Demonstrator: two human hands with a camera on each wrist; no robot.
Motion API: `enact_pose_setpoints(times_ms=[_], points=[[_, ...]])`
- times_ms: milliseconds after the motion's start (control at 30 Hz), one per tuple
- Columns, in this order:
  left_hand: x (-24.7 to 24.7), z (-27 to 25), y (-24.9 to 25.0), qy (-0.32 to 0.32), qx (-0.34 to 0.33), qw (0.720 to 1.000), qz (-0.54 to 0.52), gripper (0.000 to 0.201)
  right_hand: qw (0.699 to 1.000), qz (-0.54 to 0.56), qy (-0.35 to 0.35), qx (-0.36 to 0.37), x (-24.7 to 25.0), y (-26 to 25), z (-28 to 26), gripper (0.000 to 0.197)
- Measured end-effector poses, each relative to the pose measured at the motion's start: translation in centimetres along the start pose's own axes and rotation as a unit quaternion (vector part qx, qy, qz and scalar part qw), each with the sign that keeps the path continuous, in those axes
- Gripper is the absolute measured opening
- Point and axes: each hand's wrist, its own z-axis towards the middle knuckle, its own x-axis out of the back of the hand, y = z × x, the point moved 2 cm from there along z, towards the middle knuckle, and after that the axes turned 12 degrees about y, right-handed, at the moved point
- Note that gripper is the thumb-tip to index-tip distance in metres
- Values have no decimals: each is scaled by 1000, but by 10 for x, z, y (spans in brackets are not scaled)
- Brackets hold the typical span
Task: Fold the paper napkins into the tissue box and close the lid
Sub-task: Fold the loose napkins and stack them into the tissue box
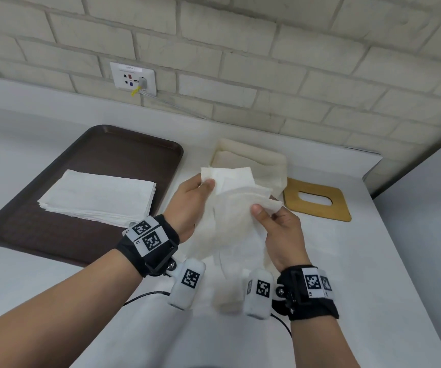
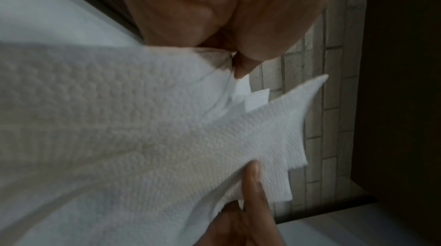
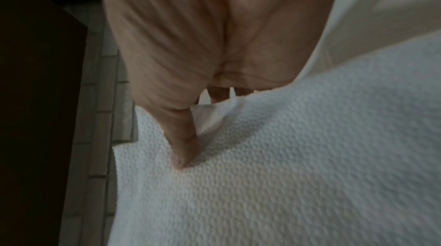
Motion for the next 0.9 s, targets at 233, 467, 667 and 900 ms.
enact_pose_setpoints(times_ms=[233,467,667,900], points=[[6,-2,13,7,-73,997,14,32,995,-32,90,43,10,2,0,15],[11,-3,27,-10,-145,988,47,30,992,-79,-13,98,39,-20,-8,24],[-3,-13,29,-15,-97,995,-31,35,980,-174,-45,91,17,-22,-10,13],[-3,-15,14,-44,-64,996,-54,34,982,-177,-17,61,9,-20,-19,11]])
